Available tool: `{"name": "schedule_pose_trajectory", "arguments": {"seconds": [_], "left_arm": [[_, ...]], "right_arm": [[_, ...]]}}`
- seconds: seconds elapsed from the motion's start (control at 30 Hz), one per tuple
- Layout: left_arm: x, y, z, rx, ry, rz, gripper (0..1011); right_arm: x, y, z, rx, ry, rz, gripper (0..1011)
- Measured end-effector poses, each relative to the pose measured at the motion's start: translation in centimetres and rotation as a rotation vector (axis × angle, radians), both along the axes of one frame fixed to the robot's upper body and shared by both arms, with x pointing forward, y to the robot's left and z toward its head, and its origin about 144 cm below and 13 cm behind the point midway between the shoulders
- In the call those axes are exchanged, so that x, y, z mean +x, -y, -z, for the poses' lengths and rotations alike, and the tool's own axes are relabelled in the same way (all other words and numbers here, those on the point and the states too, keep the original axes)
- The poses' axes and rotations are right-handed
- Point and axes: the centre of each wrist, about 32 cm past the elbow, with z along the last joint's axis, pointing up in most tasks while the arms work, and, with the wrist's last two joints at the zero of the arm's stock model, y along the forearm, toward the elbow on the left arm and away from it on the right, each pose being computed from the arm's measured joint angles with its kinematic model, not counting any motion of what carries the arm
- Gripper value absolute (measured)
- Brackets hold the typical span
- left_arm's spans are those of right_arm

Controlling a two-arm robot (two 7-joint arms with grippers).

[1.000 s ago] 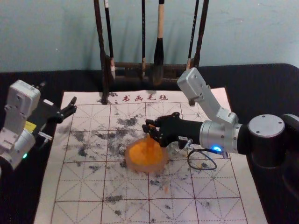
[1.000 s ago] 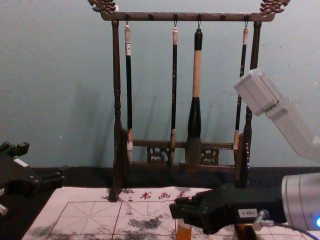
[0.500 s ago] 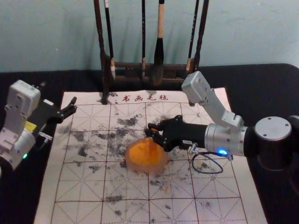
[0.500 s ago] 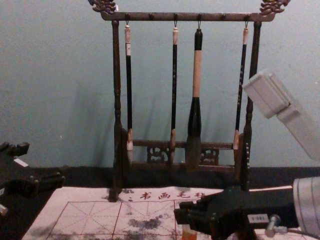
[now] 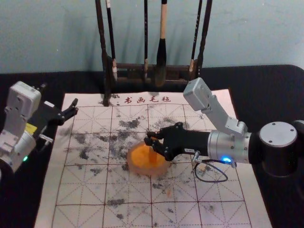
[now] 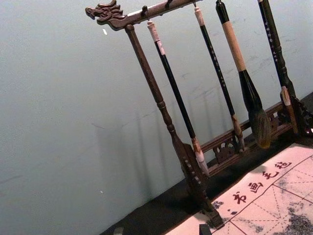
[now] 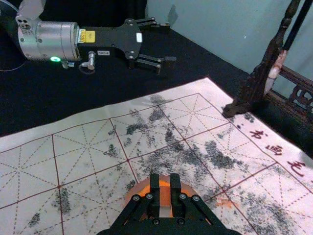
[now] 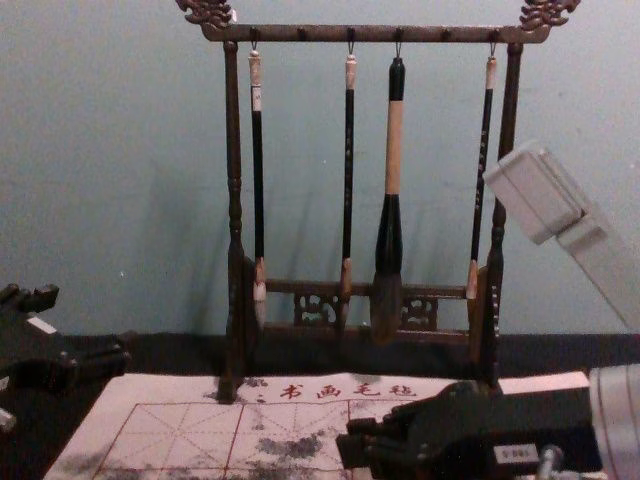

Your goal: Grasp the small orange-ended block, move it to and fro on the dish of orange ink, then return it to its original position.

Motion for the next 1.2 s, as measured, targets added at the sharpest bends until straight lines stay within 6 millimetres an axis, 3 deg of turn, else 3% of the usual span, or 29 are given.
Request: {"name": "schedule_pose_trajectory", "arguments": {"seconds": [0.57, 1.2], "left_arm": [[0.0, 0.0, 0.0, 0.0, 0.0, 0.0, 1001], [0.0, 0.0, 0.0, 0.0, 0.0, 0.0, 1001]], "right_arm": [[0.1, -1.3, 0.2, 0.006, -0.012, -0.021, 125], [1.6, -2.8, 0.4, 0.006, -0.017, 0.007, 125]]}}
